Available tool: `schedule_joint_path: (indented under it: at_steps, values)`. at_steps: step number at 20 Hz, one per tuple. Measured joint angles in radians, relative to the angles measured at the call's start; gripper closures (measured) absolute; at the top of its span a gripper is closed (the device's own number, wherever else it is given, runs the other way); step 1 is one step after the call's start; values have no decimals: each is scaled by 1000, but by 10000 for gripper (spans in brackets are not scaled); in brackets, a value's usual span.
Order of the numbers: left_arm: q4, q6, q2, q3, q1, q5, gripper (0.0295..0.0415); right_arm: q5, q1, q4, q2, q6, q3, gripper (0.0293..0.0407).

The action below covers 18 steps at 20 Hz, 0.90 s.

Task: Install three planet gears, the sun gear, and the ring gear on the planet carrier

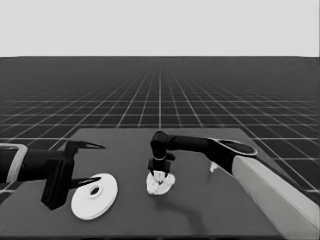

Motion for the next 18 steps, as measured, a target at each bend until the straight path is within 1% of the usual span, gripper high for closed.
schedule_joint_path:
  at_steps: [18]
  values:
    - [0, 0, 0, 0, 0, 0, 326, 0, -3, 0, 0, 188, -1, 390]
